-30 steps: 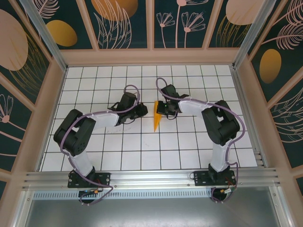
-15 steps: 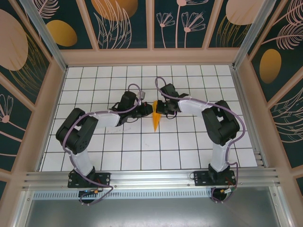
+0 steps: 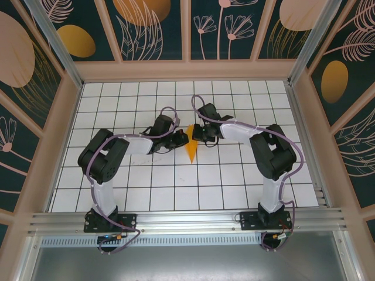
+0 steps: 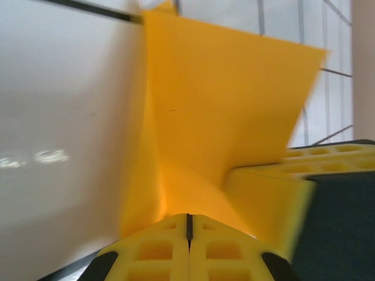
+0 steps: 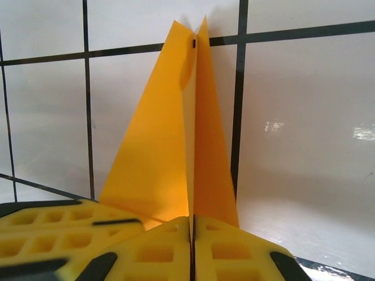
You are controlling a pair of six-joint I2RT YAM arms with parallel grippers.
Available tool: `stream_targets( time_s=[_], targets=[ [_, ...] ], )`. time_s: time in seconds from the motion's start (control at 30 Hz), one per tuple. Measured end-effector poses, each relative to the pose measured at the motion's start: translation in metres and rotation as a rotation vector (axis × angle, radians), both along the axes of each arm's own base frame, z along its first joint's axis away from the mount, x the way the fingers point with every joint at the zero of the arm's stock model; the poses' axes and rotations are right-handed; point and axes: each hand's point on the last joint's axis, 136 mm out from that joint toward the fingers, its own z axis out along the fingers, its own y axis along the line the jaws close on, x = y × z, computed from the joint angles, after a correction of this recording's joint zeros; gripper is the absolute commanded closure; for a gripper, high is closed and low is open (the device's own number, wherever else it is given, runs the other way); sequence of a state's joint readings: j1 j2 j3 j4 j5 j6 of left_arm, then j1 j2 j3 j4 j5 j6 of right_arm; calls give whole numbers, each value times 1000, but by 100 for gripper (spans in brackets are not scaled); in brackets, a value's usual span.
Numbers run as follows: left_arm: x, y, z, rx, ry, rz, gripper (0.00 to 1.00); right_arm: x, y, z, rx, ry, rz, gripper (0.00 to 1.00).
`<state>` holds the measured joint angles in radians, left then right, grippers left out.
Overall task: Fold a paper plane with a square sheet of paper (pick it up from the middle)
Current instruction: Move a paper plane to the center of the table.
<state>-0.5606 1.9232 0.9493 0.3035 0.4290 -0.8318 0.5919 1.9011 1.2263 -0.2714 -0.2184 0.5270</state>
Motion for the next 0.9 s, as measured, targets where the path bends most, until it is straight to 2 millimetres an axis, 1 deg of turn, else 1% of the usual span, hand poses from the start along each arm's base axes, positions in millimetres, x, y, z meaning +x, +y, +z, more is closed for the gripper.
stream_targets(
  time_s=[0.13, 0.33, 0.4, 0.47, 0.57, 0.77, 0.9],
  targets=[
    [-3, 6, -17, 47, 44, 16, 98, -1, 4, 1, 26, 8, -2, 76],
    [5, 5, -13, 54, 28, 30, 98, -7, 8, -5, 72, 35, -8, 59],
    [5, 6, -14, 62, 34, 34, 98, -10, 8, -9, 82, 43, -9, 52],
    [4, 7, -16, 70, 40, 37, 98, -13, 7, -14, 89, 51, -16, 48],
    [3, 8, -18, 77, 47, 38, 98, -15, 5, -20, 109, 55, -27, 44],
    [3, 9, -18, 78, 47, 39, 99, -14, 5, -15, 168, 45, -30, 40],
    [4, 9, -18, 80, 46, 41, 99, -18, 1, -10, 175, 36, -31, 38]
  ],
)
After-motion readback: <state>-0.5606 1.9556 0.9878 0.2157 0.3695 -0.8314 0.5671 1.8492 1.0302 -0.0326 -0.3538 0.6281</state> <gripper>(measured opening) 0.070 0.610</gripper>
